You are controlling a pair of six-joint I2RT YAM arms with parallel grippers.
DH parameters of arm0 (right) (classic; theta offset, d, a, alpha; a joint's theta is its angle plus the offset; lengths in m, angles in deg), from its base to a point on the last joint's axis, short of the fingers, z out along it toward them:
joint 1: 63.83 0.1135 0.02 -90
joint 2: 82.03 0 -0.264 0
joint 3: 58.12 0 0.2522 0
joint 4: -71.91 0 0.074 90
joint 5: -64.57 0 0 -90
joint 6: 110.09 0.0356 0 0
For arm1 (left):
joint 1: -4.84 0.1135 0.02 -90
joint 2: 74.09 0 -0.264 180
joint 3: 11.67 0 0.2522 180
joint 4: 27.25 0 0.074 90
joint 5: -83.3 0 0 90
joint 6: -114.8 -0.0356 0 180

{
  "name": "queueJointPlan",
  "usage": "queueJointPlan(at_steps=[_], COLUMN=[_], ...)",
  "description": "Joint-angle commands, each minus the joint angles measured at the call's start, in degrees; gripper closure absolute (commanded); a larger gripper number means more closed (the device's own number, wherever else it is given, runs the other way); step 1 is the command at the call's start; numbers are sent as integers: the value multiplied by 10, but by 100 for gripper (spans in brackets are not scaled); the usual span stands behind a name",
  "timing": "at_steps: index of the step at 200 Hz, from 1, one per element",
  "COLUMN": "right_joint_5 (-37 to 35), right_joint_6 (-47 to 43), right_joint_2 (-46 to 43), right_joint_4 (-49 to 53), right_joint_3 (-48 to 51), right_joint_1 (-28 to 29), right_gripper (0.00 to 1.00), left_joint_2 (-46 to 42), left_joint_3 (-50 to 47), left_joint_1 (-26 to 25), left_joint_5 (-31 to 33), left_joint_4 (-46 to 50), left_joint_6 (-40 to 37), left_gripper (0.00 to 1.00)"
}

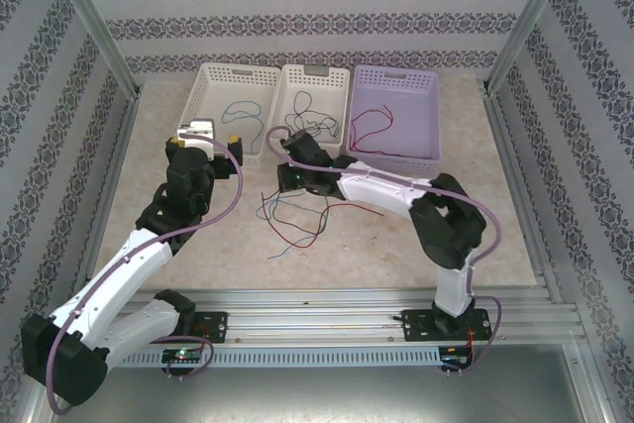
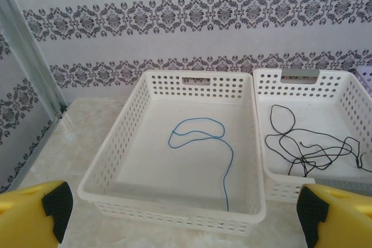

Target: Untangle the cables

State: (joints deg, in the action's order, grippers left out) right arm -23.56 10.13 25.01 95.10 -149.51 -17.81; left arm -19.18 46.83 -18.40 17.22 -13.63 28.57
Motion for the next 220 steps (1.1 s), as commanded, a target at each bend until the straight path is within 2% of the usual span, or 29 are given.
queueJointPlan(at_steps=[1,37,57,82,106,166,220], right_joint_5=[-17,-28,-29,-11,-9,-14,2], right_joint_6=[-14,-31,-39,-35,-15,10,42], right_joint_2=[-85,-173,-178,-141,-112,1,81], right_joint_4=[-9,12,48,71,34,4,-35], right_joint_3=[21,33,20,17,40,15,-18], right_joint_1=[5,6,7,7,7,-6,-20], right_gripper=[100,100,100,57,46,41,42], left_joint_2=[11,22,21,23,24,22,22], left_joint_3=[25,32,34,34,33,34,34], left_joint_1=[-5,-5,-4,-4,-4,-5,-4], left_joint_5=[-20,-32,-35,-35,-35,-33,-33], left_joint_4=[22,31,34,34,34,34,32], left_joint_6=[15,18,19,19,18,16,15], left_gripper=[0,0,0,0,0,0,0])
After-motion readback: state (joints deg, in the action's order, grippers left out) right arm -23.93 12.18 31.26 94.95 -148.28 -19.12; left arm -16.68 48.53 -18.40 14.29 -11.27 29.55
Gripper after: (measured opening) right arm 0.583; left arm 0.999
